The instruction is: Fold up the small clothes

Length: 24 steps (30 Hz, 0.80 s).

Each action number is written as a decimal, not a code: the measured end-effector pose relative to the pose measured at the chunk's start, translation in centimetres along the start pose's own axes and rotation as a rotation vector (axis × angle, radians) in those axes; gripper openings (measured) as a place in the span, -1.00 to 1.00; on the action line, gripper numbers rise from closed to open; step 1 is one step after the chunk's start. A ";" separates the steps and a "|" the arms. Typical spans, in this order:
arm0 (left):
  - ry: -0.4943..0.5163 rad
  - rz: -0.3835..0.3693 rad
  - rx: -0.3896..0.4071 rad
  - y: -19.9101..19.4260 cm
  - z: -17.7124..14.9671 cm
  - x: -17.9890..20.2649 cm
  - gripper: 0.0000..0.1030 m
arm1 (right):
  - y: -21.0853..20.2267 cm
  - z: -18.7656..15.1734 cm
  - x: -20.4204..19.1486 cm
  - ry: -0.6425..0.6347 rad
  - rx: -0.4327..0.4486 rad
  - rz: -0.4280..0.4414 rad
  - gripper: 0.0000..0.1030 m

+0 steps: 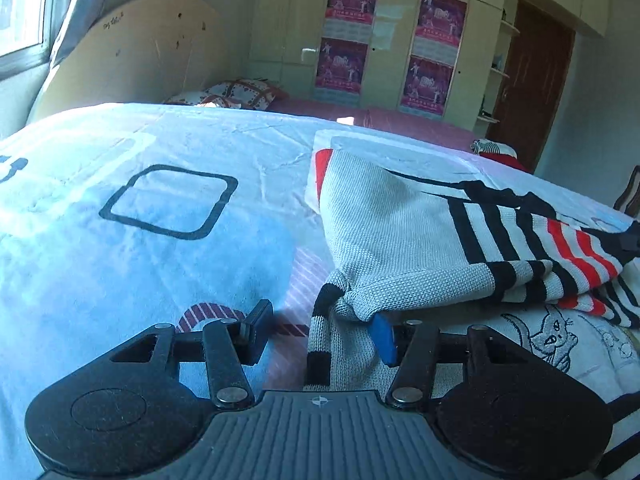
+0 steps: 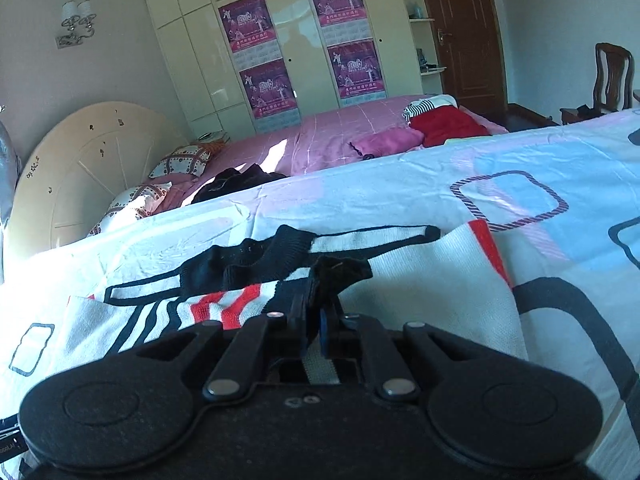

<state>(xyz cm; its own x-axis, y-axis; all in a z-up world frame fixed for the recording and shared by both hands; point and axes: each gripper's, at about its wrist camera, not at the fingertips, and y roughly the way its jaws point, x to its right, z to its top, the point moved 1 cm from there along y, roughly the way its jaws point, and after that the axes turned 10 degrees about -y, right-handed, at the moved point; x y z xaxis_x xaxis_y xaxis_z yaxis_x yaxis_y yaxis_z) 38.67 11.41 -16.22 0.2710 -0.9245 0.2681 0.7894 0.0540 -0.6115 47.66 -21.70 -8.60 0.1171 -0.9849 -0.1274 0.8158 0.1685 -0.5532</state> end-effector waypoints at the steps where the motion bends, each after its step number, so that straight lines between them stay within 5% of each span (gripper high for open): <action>1: -0.008 -0.004 -0.002 0.0 0.1 -0.1 0.03 | 0.2 -0.2 0.2 0.009 -0.013 0.007 -0.85; 4: -0.025 -0.010 0.016 -0.4 0.0 -0.5 0.03 | 0.3 -1.1 0.8 0.044 -0.069 0.040 -0.58; 6: -0.007 -0.029 0.043 -0.9 0.0 -0.1 0.03 | -0.4 -1.2 1.3 0.089 -0.054 0.059 -0.12; 8: 0.037 -0.063 0.047 -0.9 0.0 0.4 0.03 | -0.7 -1.0 2.1 0.156 -0.046 0.077 -0.09; 11: 0.059 -0.069 0.048 -0.5 0.2 1.1 0.03 | 0.2 -0.9 3.2 0.250 -0.078 0.089 -0.21; 13: -0.021 -0.068 0.051 -0.2 0.7 0.3 -0.03 | 1.1 -1.0 3.5 0.265 -0.111 0.092 -0.86; 14: -0.080 -0.085 0.047 0.0 0.8 -0.5 -0.31 | 1.1 -1.1 3.5 0.259 -0.104 0.094 -0.86; 20: -0.188 -0.117 0.050 0.0 0.1 -2.1 -0.34 | -2.7 -0.7 2.1 0.149 0.022 0.138 -0.87; 22: -0.207 -0.113 0.015 0.7 -0.1 -2.5 -0.33 | -2.2 -1.8 2.1 0.123 -0.015 0.105 -0.87; 24: -0.192 -0.103 -0.006 1.4 0.2 -2.4 -0.32 | 0.2 -3.6 2.6 0.135 -0.154 0.075 -0.86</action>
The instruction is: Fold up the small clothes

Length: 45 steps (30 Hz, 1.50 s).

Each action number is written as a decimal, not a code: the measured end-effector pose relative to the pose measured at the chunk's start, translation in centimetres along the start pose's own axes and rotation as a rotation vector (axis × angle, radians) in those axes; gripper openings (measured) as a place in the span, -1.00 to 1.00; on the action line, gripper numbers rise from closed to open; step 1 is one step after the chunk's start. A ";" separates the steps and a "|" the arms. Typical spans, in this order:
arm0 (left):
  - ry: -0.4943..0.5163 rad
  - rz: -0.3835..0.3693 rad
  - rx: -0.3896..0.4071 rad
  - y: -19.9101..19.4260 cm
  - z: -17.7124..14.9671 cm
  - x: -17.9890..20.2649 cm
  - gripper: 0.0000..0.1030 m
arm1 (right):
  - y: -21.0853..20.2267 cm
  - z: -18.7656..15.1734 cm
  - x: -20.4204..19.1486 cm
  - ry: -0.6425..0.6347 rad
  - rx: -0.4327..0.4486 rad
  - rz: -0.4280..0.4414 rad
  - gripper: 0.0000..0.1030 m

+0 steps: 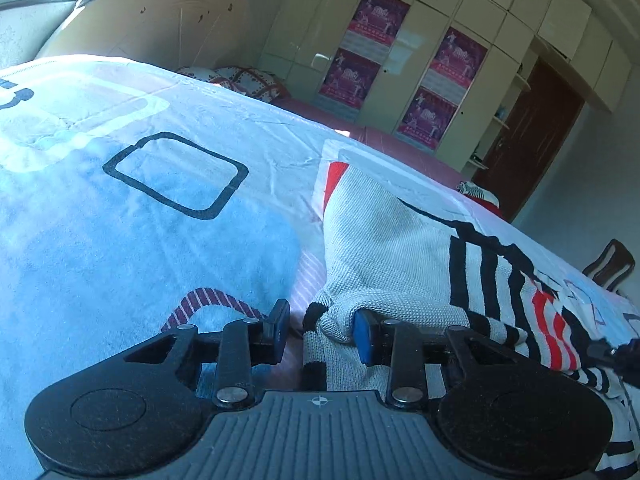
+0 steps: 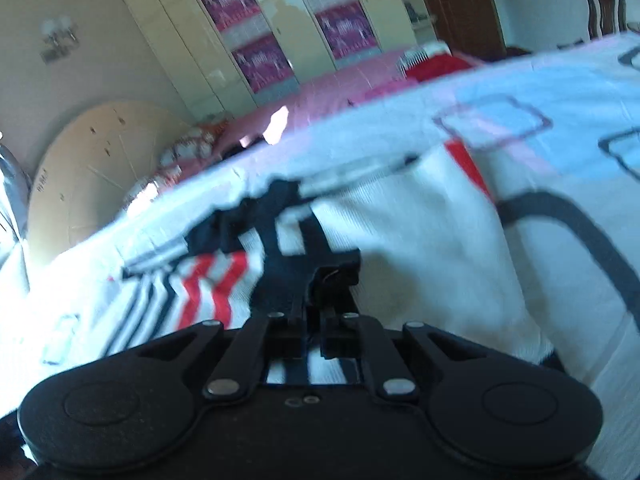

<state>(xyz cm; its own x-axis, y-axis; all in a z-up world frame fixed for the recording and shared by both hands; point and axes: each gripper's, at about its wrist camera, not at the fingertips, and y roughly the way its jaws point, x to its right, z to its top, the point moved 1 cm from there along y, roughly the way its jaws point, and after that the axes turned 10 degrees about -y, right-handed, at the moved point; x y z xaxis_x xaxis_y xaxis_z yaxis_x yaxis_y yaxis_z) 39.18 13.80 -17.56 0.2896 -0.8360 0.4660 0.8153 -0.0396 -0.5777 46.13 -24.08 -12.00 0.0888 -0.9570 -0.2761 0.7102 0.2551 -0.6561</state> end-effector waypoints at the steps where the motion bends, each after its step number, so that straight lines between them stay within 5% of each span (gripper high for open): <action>1: 0.018 0.007 -0.008 0.0 0.1 0.1 -0.32 | 0.1 -0.5 0.3 0.012 0.026 0.010 -0.86; 6: 0.125 0.025 -0.038 -2.2 -0.1 -0.6 -0.31 | -1.6 -0.5 0.1 -0.038 0.064 -0.026 -0.57; 10: 0.182 0.014 0.052 -4.2 1.4 0.6 -0.31 | -3.8 1.0 0.3 -0.083 0.167 -0.039 -0.62; 15: 0.384 -0.169 0.029 1.3 3.0 8.4 -0.31 | -0.7 2.8 -2.9 -0.217 0.138 0.045 -0.62; 18: 0.468 -0.192 0.000 5.7 3.1 10.9 -0.31 | 2.0 2.9 -5.4 -0.298 0.111 0.115 -0.63; 20: 0.466 -0.177 -0.043 8.3 3.3 10.9 -0.31 | 4.0 2.7 -6.5 -0.335 0.061 0.169 -0.63; 22: 0.430 -0.162 -0.058 9.7 3.5 9.5 -0.32 | 5.4 2.3 -6.6 -0.363 0.049 0.124 -0.77; 25: 0.380 -0.126 -0.038 9.2 4.5 8.3 -0.32 | 5.3 2.6 -4.0 -0.244 0.087 0.061 -1.00; 34: 0.333 -0.141 -0.039 8.9 4.7 6.6 -0.32 | 3.7 2.5 -2.7 -0.257 0.083 -0.001 -1.00; 38: 0.361 -0.118 -0.040 8.4 4.7 6.1 -0.31 | 2.8 2.3 0.1 -0.131 0.059 0.015 -1.00; 40: 0.441 -0.080 -0.025 7.5 4.2 6.4 -0.31 | 1.1 2.3 0.2 -0.125 0.055 0.008 -0.73; 41: 0.470 -0.075 -0.013 6.7 3.8 6.3 -0.26 | -0.5 2.1 0.2 -0.141 0.076 0.008 -0.32; 42: 0.515 -0.071 -0.001 5.4 3.0 6.0 -0.02 | -1.8 1.7 0.3 -0.152 0.090 0.002 -0.23; 45: 0.587 -0.031 0.020 3.5 0.9 5.0 0.15 | -4.4 -0.6 1.1 -0.163 0.027 -0.010 -0.35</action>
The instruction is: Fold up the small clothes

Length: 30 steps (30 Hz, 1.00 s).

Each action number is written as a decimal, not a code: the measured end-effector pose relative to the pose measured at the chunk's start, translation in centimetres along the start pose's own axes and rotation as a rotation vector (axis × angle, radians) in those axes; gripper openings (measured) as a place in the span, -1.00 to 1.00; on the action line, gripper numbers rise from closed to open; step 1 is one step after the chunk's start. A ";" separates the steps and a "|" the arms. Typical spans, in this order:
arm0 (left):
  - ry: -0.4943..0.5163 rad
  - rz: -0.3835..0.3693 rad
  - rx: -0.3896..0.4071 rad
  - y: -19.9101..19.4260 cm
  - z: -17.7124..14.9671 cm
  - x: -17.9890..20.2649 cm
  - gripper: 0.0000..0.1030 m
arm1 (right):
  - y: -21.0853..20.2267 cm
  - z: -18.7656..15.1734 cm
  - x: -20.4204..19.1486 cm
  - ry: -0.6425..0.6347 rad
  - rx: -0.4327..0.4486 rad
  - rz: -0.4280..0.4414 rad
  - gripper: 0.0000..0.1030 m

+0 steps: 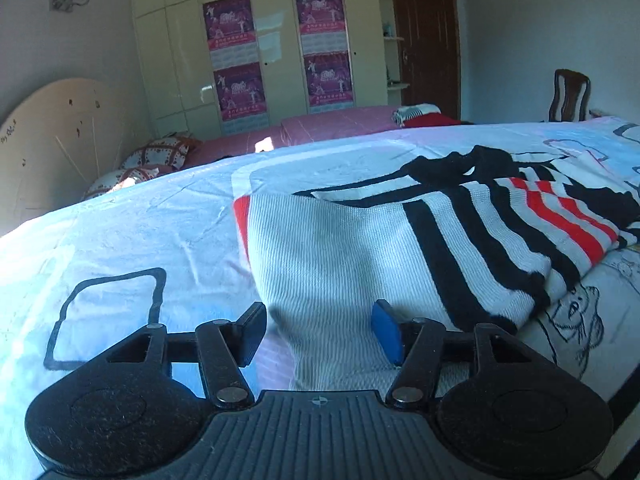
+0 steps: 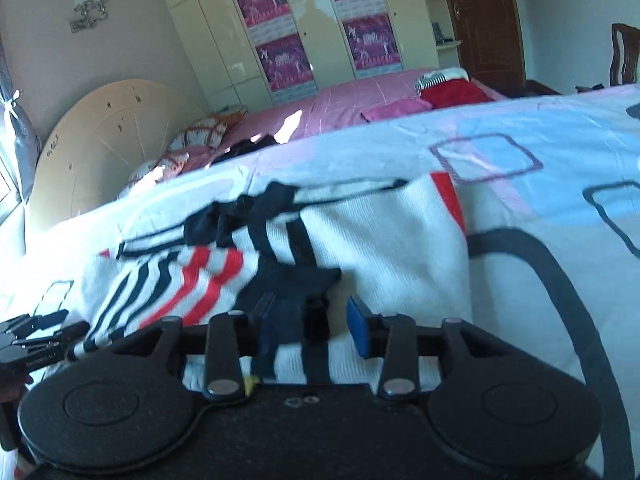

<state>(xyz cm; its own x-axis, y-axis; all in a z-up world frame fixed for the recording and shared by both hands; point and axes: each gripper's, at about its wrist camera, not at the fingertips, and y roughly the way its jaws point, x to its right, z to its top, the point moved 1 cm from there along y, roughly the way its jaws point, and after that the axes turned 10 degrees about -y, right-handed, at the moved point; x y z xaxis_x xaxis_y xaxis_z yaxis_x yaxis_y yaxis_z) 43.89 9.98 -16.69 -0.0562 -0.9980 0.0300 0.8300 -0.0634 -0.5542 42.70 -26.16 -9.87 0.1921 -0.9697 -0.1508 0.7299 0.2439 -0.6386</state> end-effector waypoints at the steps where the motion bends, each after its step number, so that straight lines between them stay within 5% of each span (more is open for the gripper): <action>1: -0.049 -0.010 -0.012 -0.7 0.1 -0.6 0.16 | -0.1 -1.2 0.0 -0.013 -0.057 -0.034 -0.40; 6: -0.201 -0.037 -0.017 -5.2 -1.3 -2.8 0.17 | -5.7 -4.9 0.6 0.062 -0.021 -0.098 -0.35; 11: -0.330 -0.125 -0.125 -11.8 -6.6 -3.4 0.17 | -11.3 -8.9 1.2 0.049 -0.054 -0.096 -0.31; 16: -0.442 -0.185 -0.179 -18.8 -12.0 -3.2 0.16 | -15.3 -13.3 2.3 0.093 -0.101 -0.030 -0.29; 19: -0.551 -0.284 -0.228 -21.5 -14.3 -2.9 0.14 | -17.3 -16.0 3.0 0.150 -0.113 0.021 -0.29; 21: -0.578 -0.339 -0.277 -22.5 -15.7 -2.2 -0.35 | -18.6 -17.7 3.3 0.220 -0.115 0.080 -0.29; 23: -0.657 -0.394 -0.312 -23.4 -17.7 -1.5 -0.41 | -19.7 -19.3 3.4 0.292 -0.113 0.146 -0.29; 30: -0.895 -0.489 -0.254 -23.4 -21.1 -1.1 -0.41 | -21.1 -21.9 3.0 0.395 -0.093 0.274 -0.36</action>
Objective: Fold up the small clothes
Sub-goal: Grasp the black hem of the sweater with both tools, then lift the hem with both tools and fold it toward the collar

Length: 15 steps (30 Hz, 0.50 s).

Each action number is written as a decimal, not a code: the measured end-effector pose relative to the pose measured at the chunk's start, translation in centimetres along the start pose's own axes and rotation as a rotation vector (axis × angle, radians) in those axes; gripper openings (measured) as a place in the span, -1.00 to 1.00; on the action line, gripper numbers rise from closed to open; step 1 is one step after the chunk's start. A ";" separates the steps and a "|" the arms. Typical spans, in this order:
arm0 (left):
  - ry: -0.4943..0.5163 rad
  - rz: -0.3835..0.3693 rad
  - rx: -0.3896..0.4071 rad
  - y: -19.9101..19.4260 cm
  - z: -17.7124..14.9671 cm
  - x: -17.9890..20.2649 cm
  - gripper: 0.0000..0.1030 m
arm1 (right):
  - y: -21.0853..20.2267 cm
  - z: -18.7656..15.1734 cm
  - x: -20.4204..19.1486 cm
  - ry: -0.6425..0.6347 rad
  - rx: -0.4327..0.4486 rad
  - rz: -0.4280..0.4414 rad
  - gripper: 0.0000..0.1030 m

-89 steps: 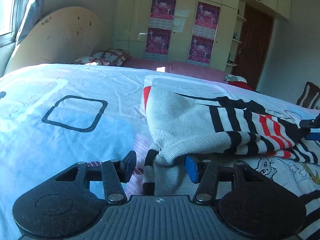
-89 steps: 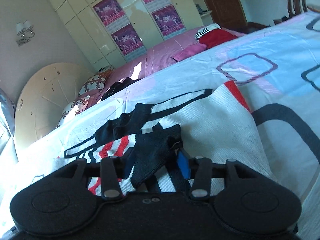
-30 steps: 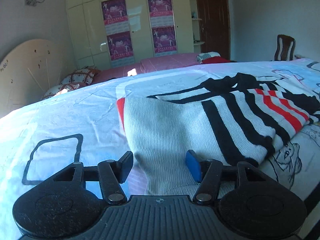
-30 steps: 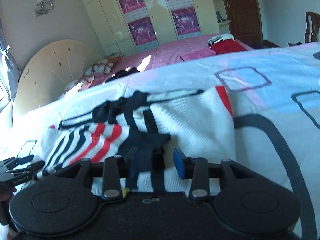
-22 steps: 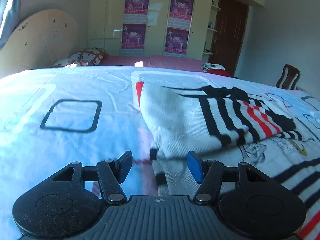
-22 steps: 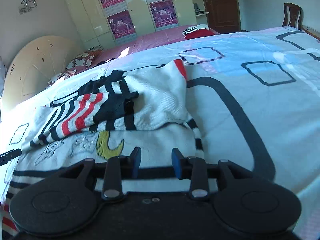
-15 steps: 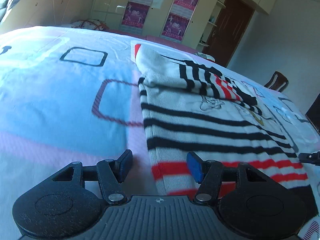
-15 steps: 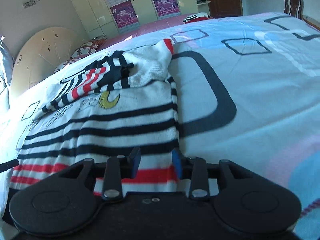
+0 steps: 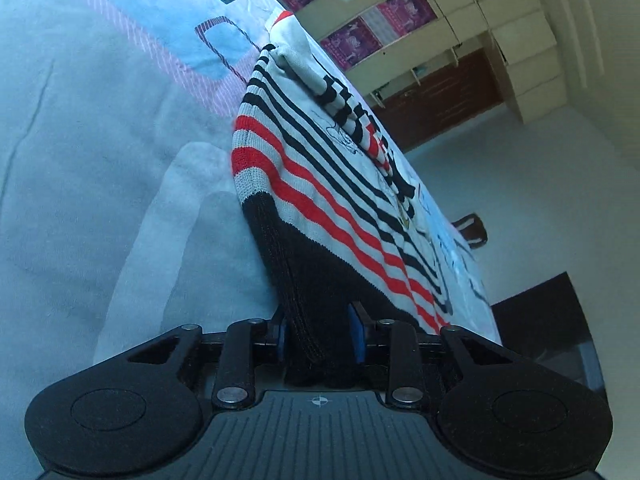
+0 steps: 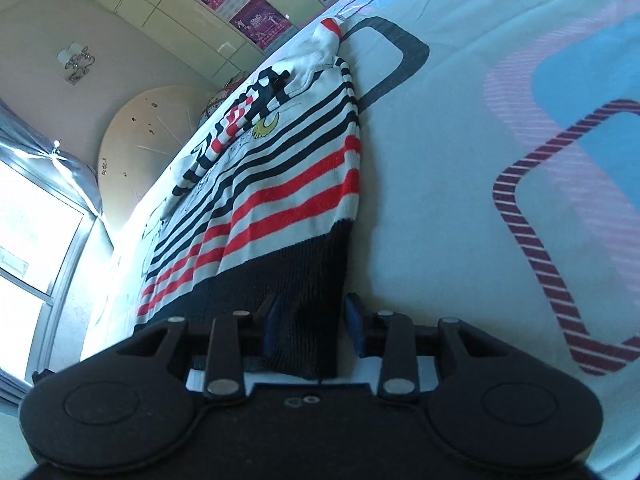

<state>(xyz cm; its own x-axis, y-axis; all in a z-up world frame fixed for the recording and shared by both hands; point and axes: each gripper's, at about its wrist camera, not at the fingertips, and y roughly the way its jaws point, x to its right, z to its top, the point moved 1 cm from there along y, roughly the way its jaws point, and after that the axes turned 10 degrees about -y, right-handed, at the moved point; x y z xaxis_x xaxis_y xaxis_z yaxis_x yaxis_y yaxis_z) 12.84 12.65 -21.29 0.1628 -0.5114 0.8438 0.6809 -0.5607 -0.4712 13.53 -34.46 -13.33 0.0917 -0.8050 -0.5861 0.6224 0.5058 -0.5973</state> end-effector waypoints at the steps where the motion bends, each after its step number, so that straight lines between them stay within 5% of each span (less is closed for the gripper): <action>1: -0.007 -0.011 0.003 0.3 0.1 -0.1 -0.41 | 0.3 0.1 0.3 0.018 0.003 0.013 -0.40; 4: 0.013 -0.004 0.013 1.5 0.4 0.5 -0.48 | 1.5 0.3 0.9 0.040 -0.001 0.057 -0.53; 6: 0.059 0.051 0.021 2.3 0.6 1.3 -0.86 | 2.2 0.7 0.6 0.014 -0.013 0.058 -0.60; 9: 0.095 0.095 0.059 2.5 0.6 2.2 -0.93 | 2.4 1.0 -0.4 -0.073 -0.028 0.019 -0.88; 15: 0.064 0.090 0.186 -0.6 0.2 2.0 -0.94 | -0.5 1.4 -1.5 -0.159 0.055 0.011 -0.89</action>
<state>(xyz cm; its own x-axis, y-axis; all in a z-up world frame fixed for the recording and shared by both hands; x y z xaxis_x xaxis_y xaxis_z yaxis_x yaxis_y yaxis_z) 12.88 12.08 -19.22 0.1874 -0.5976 0.7796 0.7869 -0.3837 -0.4833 14.15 -33.95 -11.44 0.2182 -0.8405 -0.4959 0.6618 0.5010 -0.5578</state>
